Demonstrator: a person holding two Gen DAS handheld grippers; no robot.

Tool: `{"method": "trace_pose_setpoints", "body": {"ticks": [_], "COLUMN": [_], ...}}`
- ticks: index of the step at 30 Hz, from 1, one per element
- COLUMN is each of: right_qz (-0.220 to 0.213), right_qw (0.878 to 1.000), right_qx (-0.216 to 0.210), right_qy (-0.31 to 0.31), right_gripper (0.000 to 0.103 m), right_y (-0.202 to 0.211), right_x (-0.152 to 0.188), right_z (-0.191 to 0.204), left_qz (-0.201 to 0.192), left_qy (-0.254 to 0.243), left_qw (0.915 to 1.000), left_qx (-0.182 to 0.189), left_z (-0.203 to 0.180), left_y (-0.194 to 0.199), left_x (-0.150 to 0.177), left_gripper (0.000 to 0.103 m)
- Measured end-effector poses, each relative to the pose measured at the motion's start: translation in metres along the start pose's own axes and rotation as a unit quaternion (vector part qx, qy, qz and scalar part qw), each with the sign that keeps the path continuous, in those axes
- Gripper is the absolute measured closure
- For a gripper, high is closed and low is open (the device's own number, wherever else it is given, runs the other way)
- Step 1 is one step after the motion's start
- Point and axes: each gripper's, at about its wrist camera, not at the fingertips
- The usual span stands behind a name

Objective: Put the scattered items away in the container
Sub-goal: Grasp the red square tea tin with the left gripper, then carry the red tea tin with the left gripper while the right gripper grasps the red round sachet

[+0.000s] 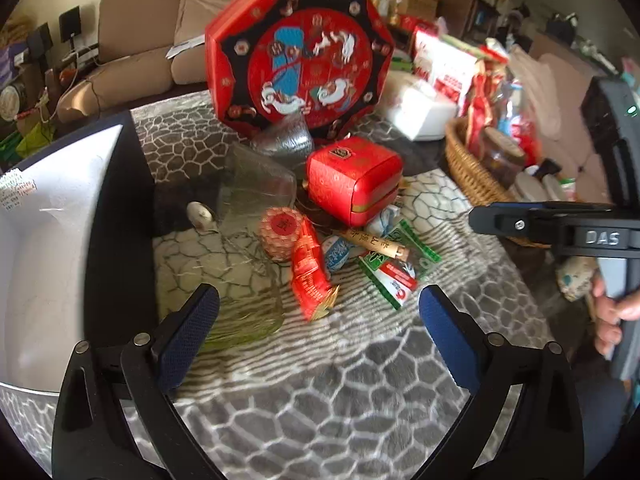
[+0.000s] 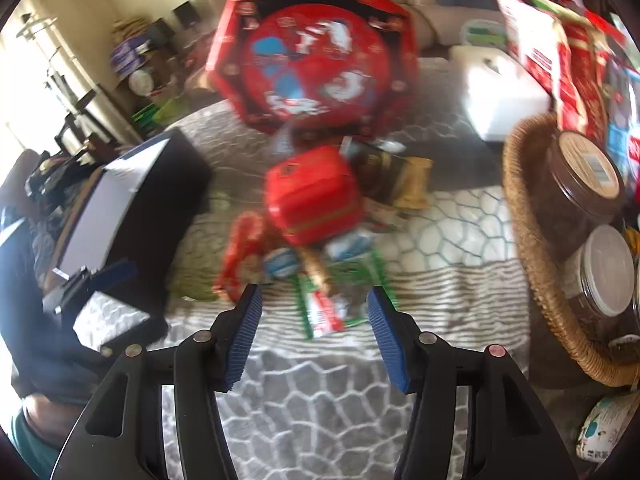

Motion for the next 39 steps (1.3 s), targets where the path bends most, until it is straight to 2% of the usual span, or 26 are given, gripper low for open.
{"method": "trace_pose_setpoints", "body": {"ticks": [1, 3, 7, 9, 14, 17, 20, 22, 25, 27, 29, 30, 32, 33, 35, 37, 39], "right_qz": [-0.01, -0.031, -0.053, -0.053, -0.037, -0.031, -0.024, -0.02, -0.027, -0.034, -0.047, -0.052, -0.062, -0.065, -0.063, -0.054, -0.046], "right_qw": [1.0, 0.999, 0.997, 0.995, 0.991, 0.989, 0.985, 0.986, 0.986, 0.984, 0.98, 0.979, 0.975, 0.972, 0.964, 0.957, 0.949], "right_qx": [0.004, 0.011, 0.032, 0.045, 0.045, 0.051, 0.067, 0.048, 0.04, 0.026, 0.002, -0.015, -0.054, -0.07, -0.108, -0.141, -0.16], "right_qy": [0.002, 0.007, 0.042, 0.073, 0.117, 0.135, 0.158, 0.159, 0.162, 0.175, 0.191, 0.197, 0.207, 0.215, 0.234, 0.247, 0.268], "right_gripper": [0.031, 0.02, 0.019, 0.016, 0.015, 0.007, 0.007, 0.02, 0.02, 0.02, 0.02, 0.02, 0.02, 0.02, 0.02, 0.02, 0.02], "right_y": [-0.002, -0.005, -0.025, -0.042, -0.086, -0.101, -0.117, -0.121, -0.116, -0.105, -0.085, -0.073, -0.047, -0.035, -0.011, 0.006, 0.019], "right_x": [-0.001, -0.007, -0.031, -0.043, -0.057, -0.057, -0.054, -0.053, -0.051, -0.047, -0.041, -0.037, -0.028, -0.022, -0.01, 0.001, 0.011], "right_z": [-0.004, -0.007, 0.006, 0.018, 0.033, 0.038, 0.038, 0.035, 0.032, 0.031, 0.03, 0.03, 0.032, 0.034, 0.042, 0.051, 0.063], "left_qz": [-0.007, -0.015, -0.018, -0.026, -0.024, -0.024, -0.02, -0.019, -0.023, -0.023, -0.024, -0.025, -0.03, -0.031, -0.031, -0.024, -0.018], "left_qy": [-0.004, -0.018, -0.028, -0.022, 0.008, 0.01, 0.013, 0.032, 0.081, 0.126, 0.16, 0.18, 0.234, 0.267, 0.304, 0.312, 0.308], "left_qw": [1.0, 0.9996, 0.9985, 0.9985, 0.9994, 0.9996, 0.9997, 0.9993, 0.9946, 0.9861, 0.9746, 0.966, 0.9408, 0.9213, 0.8933, 0.8789, 0.8718], "left_qx": [-0.002, -0.016, -0.044, -0.042, -0.024, -0.013, -0.009, 0.007, 0.06, 0.107, 0.155, 0.184, 0.244, 0.281, 0.33, 0.36, 0.381], "left_z": [-0.004, -0.011, -0.02, -0.016, 0.001, 0.009, 0.016, 0.024, 0.041, 0.054, 0.063, 0.068, 0.079, 0.085, 0.09, 0.089, 0.087], "left_y": [-0.005, -0.015, -0.029, -0.032, -0.04, -0.04, -0.042, -0.042, -0.037, -0.033, -0.029, -0.027, -0.023, -0.022, -0.02, -0.016, -0.01], "left_x": [-0.001, -0.003, -0.003, -0.002, -0.002, -0.002, -0.003, -0.005, -0.007, -0.009, -0.012, -0.014, -0.014, -0.012, -0.01, -0.007, -0.004], "left_gripper": [0.003, 0.003, 0.003, 0.002, 0.002, 0.002, 0.002, 0.002, 0.002, 0.002, 0.002, 0.002, 0.002, 0.002, 0.0, 0.0, 0.0]}}
Point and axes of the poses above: each gripper's, at about its wrist camera, not at the fingertips, and y roughly against the way its jaws point, z to its left, x to its underside, and after that the axes turned 7 degrees about -y, right-handed
